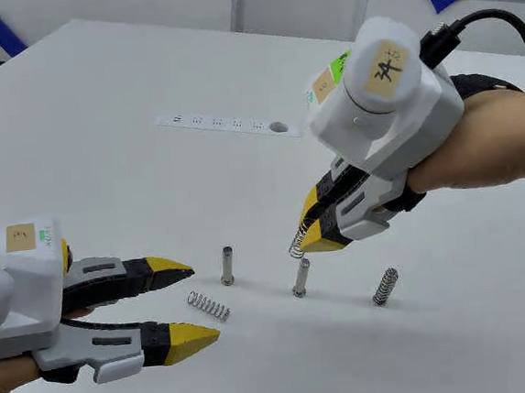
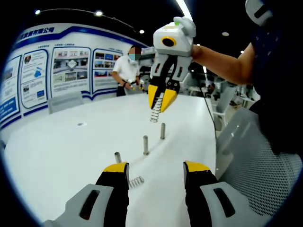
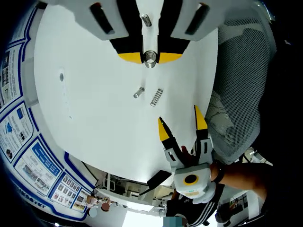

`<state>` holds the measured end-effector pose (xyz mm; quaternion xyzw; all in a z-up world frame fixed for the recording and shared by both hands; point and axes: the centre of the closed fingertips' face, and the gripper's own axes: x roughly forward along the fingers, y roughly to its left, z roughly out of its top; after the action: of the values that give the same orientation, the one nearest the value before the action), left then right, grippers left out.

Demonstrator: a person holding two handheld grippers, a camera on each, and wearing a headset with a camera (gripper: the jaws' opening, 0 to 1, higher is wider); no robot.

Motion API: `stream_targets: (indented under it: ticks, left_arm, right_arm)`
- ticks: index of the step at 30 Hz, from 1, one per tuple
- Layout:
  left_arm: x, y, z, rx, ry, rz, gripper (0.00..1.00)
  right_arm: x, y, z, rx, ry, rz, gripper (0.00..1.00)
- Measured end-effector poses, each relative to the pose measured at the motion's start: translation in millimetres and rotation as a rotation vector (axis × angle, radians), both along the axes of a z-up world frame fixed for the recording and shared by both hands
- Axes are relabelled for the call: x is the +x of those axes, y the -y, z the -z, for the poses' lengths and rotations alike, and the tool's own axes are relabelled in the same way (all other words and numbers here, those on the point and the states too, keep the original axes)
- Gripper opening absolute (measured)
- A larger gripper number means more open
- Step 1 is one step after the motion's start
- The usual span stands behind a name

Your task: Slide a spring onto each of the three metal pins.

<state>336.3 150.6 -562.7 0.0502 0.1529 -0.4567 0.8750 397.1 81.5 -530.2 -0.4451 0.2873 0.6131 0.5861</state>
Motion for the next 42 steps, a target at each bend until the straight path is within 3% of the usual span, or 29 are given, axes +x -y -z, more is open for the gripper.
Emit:
stream_targets:
  ticks: [7,14,35,42]
  left_arm:
    - [-1.6,-6.7,2.8,-0.010,-0.018,-0.033,0.51]
    - [-2.0,-8.4,3.6,-0.015,-0.022,-0.047,0.52]
    - [-1.9,-12.1,5.9,-0.014,-0.031,-0.060,0.54]
    - [-1.1,-11.7,6.3,-0.009,-0.033,-0.054,0.54]
  right_arm:
    - [17.2,7.6,16.2,-0.042,0.004,0.035,0.12]
    - [23.3,12.1,35.2,-0.077,-0.022,0.056,0.12]
    - [30.0,10.9,64.4,-0.116,-0.066,0.076,0.12]
    - [31.3,10.0,83.0,-0.139,-0.069,0.085,0.12]
